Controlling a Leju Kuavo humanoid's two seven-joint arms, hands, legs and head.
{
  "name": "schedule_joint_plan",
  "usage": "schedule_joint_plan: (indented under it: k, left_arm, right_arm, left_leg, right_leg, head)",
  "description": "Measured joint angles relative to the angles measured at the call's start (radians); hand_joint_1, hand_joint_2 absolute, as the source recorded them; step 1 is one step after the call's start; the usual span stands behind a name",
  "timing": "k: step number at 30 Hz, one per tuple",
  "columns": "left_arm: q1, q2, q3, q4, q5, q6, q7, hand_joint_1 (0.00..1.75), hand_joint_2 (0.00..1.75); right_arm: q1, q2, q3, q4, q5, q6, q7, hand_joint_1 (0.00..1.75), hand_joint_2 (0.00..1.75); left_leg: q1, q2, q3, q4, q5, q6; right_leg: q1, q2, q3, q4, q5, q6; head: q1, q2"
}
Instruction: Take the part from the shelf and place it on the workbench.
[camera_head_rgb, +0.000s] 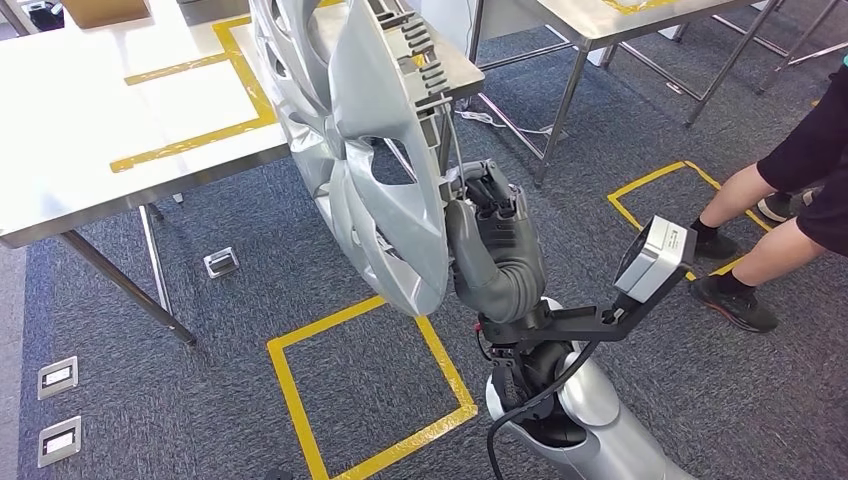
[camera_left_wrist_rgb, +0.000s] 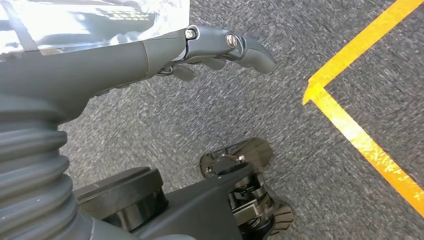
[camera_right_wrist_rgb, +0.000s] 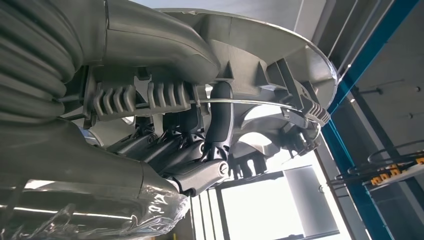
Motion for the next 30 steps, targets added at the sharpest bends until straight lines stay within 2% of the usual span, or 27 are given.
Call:
schedule_joint_plan:
  k: [30]
  left_arm:
    - [0.0, 0.0, 0.0, 0.0, 0.017, -0.013, 0.013, 0.0, 1.75]
  right_arm:
    - [-0.017, 0.0, 0.001, 0.025, -0.018, 0.003, -0.007, 1.75, 1.75]
  left_leg:
    - [0.0, 0.0, 0.0, 0.0, 0.0, 0.0]
  right_leg:
    - [0.0, 0.0, 0.0, 0.0, 0.0, 0.0]
  head:
    - [0.0, 0.0]
